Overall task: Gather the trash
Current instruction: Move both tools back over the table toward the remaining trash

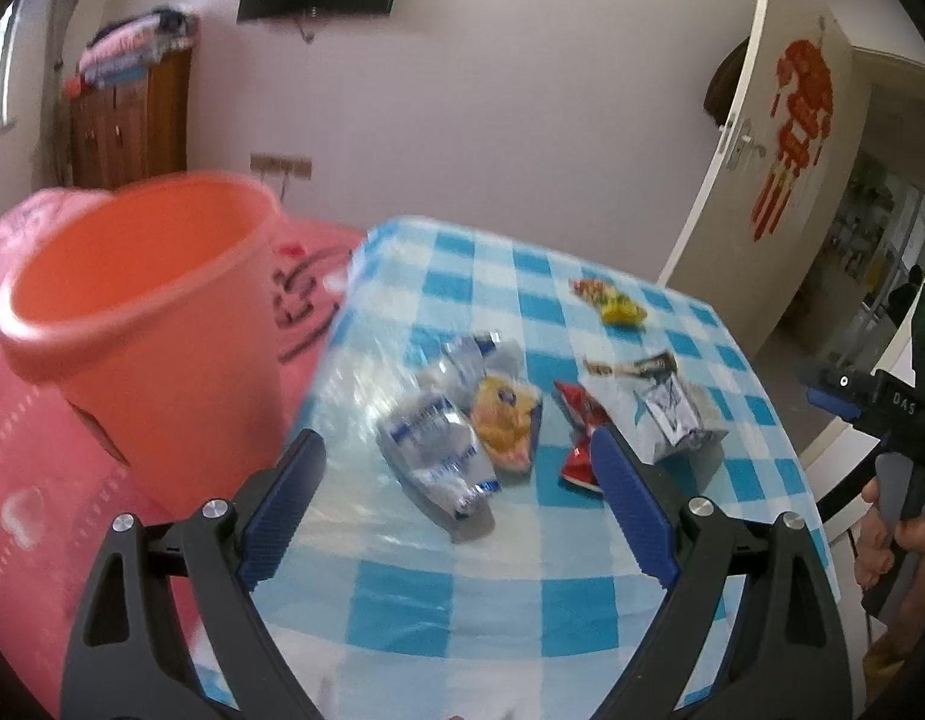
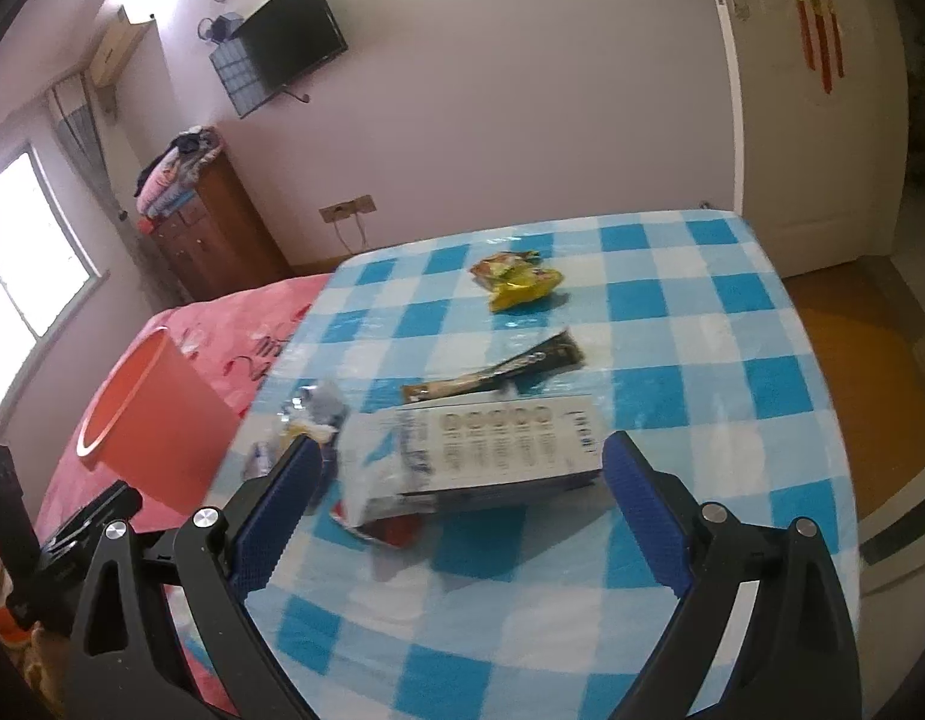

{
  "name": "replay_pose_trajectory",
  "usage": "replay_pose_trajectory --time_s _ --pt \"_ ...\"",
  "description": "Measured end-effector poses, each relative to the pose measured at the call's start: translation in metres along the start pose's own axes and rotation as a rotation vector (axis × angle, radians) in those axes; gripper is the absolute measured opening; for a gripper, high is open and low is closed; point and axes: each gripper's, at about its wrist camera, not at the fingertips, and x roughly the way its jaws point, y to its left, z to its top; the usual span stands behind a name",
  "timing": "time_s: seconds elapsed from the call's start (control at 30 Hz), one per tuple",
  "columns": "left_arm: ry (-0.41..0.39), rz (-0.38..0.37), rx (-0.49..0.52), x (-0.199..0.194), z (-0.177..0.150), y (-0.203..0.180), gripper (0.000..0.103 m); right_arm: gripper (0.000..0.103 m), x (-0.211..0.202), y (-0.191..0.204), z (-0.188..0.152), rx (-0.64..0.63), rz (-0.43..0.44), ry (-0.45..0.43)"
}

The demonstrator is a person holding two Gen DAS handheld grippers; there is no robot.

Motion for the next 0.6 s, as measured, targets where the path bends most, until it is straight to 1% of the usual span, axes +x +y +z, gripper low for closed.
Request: replay_pose_trajectory --time_s 0.03,0.17,0.3,0.5,0.6 --pt "0.026 -0.007 -0.008 0.009 -0.003 -0.002 0.090 0.094 0.004 -0.005 0.000 0.005 0.001 0.008" --pt "0.081 -0.024 -0.034 0.035 -0.008 -0.005 0.090 0.094 0.016 -0.020 0.000 0.022 0.002 0.030" --pt "0.151 -0.027 -0.115 0.064 -0.010 0.003 0.090 0.094 0.026 -0.033 0.003 0.039 0.002 0.045" --pt "0.197 0.007 -0.210 0.093 -0.008 0.020 0.090 0.094 0.042 -0.049 0.014 0.049 -0.005 0.057" --pt "0.213 0.017 -0.246 0.103 -0.006 0.026 0.090 0.094 0.056 -0.051 0.026 0.038 0.007 0.066"
